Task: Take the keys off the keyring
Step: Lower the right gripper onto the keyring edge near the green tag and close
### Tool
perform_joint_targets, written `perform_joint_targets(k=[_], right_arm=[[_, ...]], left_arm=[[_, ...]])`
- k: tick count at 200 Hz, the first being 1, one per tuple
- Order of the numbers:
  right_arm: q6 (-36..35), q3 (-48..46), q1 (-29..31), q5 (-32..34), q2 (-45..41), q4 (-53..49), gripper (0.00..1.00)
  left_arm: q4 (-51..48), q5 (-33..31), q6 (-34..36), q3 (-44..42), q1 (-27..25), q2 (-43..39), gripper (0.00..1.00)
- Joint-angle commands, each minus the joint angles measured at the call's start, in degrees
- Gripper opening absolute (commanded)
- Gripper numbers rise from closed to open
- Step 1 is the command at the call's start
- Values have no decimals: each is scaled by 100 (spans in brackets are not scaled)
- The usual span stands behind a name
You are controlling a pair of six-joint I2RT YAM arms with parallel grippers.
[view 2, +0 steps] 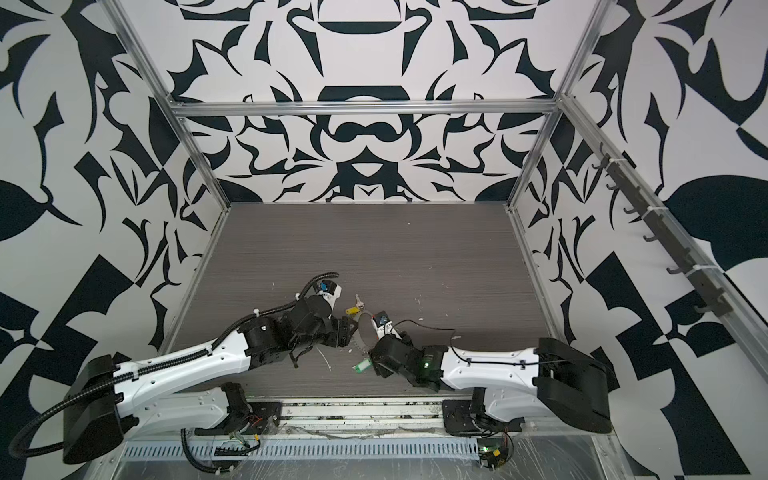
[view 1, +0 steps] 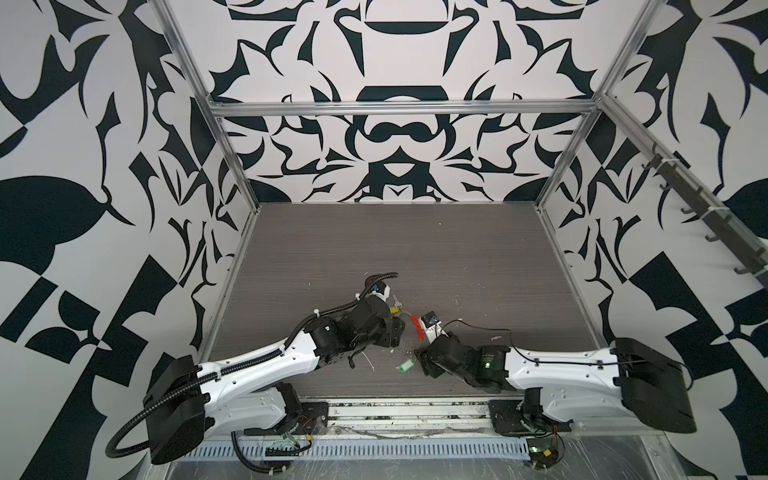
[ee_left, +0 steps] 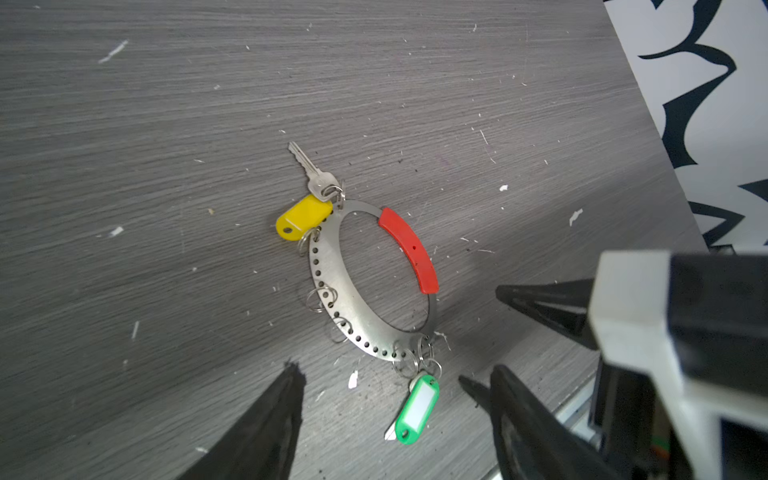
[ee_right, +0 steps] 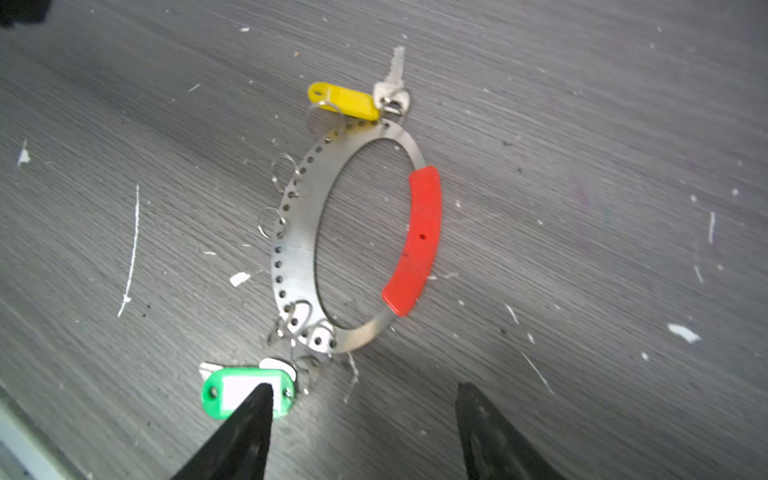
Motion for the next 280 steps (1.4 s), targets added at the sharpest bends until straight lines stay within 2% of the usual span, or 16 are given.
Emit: perform_joint_targets(k=[1, 72, 113, 165, 207, 256, 280], right_arm=[[-155, 343, 174, 448, 275, -8, 72], [-162, 368, 245, 237, 673, 134, 63], [-260, 424, 352, 122, 874, 278, 62], [-217, 517, 357, 302, 1104, 274, 58], [-268, 594, 353, 372, 1229, 346, 50], [-339, 588, 348, 469, 1240, 432, 33], [-360, 561, 334, 511, 1222, 483, 31]], left_arm=[[-260, -181, -71, -129, -1, -59, 74], [-226, -208, -63, -192, 4, -76, 75], [-177, -213, -62, -236, 4, -56, 75], [-175, -206, -62, -250, 1, -29, 75], [-128, -148, -62, -260, 2, -13, 75], [-89, -88, -80, -256, 6, 26, 75], [-62, -53, -88, -251, 1, 51, 75]])
